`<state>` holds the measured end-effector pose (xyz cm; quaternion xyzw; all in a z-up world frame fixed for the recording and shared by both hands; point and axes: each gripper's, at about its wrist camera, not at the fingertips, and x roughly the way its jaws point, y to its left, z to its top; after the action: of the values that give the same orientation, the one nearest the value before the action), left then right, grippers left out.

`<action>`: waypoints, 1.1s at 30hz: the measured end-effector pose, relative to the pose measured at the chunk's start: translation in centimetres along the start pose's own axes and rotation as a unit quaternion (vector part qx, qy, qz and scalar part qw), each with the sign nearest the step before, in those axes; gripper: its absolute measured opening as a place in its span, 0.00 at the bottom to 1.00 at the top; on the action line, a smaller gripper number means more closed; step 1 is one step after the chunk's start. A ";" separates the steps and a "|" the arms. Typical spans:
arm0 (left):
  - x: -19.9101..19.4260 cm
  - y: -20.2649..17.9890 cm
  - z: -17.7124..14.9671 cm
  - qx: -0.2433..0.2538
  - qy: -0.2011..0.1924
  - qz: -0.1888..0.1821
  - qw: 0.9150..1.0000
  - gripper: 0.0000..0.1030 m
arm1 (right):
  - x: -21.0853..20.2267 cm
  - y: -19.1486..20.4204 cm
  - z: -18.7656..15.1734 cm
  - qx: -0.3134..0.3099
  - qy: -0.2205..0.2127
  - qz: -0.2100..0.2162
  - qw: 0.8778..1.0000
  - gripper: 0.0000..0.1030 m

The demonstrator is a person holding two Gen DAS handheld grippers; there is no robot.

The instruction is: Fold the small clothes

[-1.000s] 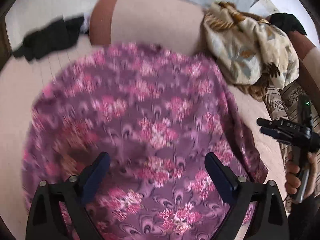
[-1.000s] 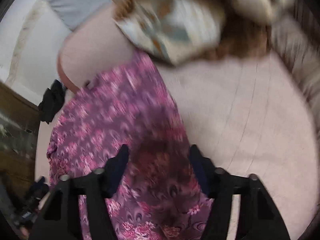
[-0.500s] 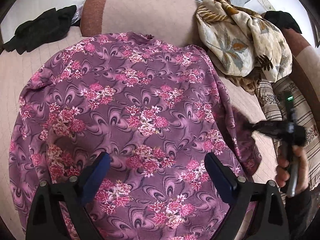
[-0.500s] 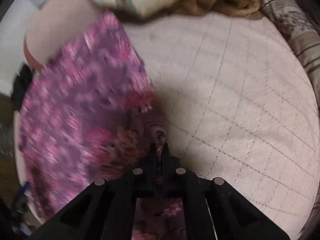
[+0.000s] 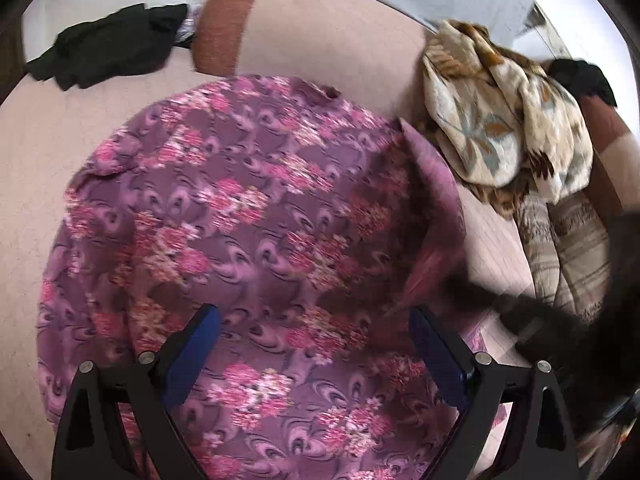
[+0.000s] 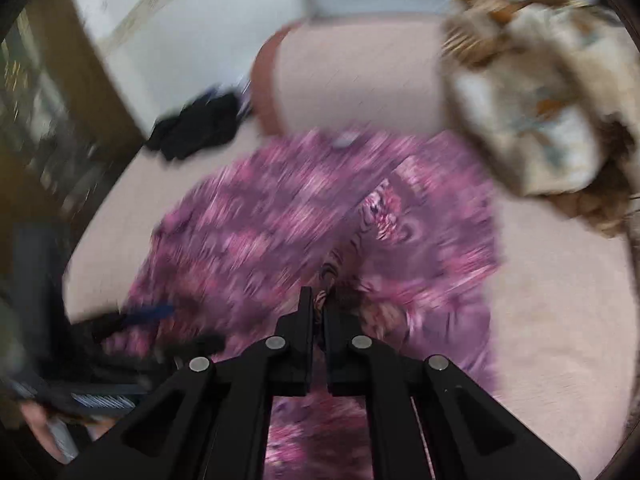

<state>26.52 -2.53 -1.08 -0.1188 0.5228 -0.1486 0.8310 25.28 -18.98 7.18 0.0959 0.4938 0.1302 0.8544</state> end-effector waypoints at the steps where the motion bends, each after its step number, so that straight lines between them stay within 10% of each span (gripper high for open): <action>1: -0.1 0.4 0.1 -0.006 -0.002 0.000 1.000 0.94 | 1.2 0.4 -0.8 0.000 0.014 0.013 1.000 0.07; 9: 1.4 2.5 0.3 -0.043 0.015 -0.008 0.999 0.94 | -0.1 -4.8 -0.9 0.102 0.038 0.120 0.987 0.72; 14: 2.3 -0.1 -0.9 -0.020 0.042 -0.066 0.997 0.94 | -4.3 -9.9 0.1 0.136 -0.022 0.098 0.986 0.72; 21: 3.8 -6.5 -1.3 -0.011 0.080 -0.085 0.993 0.94 | -2.5 -17.1 -0.7 0.246 0.014 0.051 0.968 0.70; 26: 8.2 -10.7 0.1 -0.022 0.108 0.033 0.993 0.95 | -2.7 -20.0 -1.4 0.303 0.006 0.073 0.950 0.70; 29: 11.5 -10.3 -0.3 -0.009 0.162 0.101 0.982 0.73 | -2.8 -19.9 -1.3 0.299 0.009 0.077 0.951 0.70; 33: 9.8 -8.0 -1.0 -0.020 0.173 0.060 0.983 0.64 | -2.8 -19.6 -1.1 0.298 0.010 0.080 0.951 0.70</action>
<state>28.61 -13.67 -6.86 -0.0763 0.6678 -0.1061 0.7328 25.47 -38.44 3.18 0.3838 0.5094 0.0458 0.7688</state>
